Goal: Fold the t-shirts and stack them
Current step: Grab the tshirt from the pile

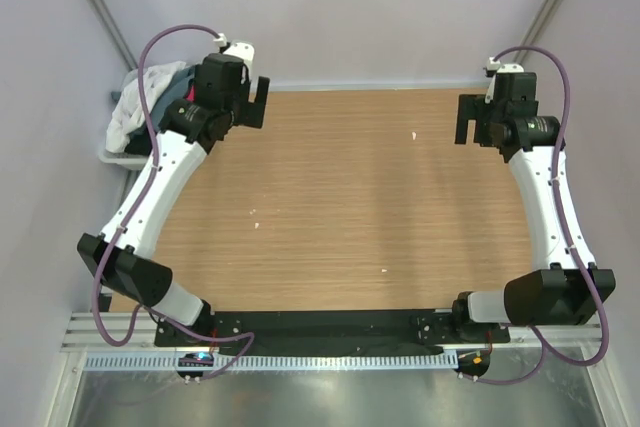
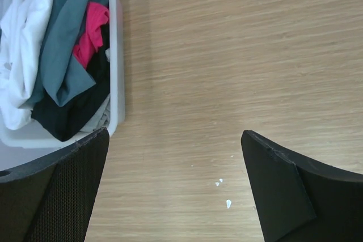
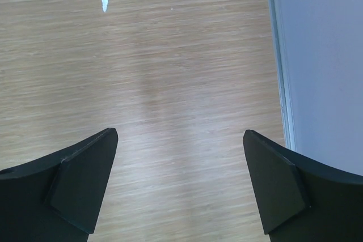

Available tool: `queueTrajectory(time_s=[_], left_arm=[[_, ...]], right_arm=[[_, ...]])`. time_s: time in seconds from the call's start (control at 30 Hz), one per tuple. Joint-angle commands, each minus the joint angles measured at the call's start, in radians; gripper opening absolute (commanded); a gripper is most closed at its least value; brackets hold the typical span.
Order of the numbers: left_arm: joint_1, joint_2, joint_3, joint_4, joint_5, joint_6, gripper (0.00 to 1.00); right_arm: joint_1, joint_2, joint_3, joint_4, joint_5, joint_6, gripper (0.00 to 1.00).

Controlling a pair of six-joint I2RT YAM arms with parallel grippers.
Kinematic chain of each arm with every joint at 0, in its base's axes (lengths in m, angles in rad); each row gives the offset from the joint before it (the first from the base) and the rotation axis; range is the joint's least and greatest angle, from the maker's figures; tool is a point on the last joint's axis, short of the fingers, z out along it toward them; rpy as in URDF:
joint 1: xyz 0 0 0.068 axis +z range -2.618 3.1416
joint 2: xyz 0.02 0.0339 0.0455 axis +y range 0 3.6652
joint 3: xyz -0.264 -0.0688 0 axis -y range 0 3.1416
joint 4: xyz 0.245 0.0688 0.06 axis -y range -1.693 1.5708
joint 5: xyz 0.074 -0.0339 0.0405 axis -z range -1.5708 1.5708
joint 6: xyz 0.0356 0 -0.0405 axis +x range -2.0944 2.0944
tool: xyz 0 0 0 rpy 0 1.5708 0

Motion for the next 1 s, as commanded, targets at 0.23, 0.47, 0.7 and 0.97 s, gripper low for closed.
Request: queueTrajectory(time_s=[0.23,0.47,0.7,0.97], left_arm=[[0.046,-0.154,-0.167,-0.051,0.048,0.002,1.00],[0.245,-0.170,-0.152,-0.031,0.163,0.135,1.00],[0.359,-0.093,-0.146,0.079,0.125,0.253,1.00],[0.491,0.220,0.148,-0.068,0.196,0.226,0.83]], right_arm=[[0.004,-0.073,-0.033,-0.013,-0.143,-0.131,1.00],[0.012,0.027,-0.038,0.089,-0.362,-0.095,1.00],[0.012,0.157,-0.071,0.263,-0.441,-0.060,1.00],[0.012,0.308,0.017,0.292,-0.455,0.000,1.00]])
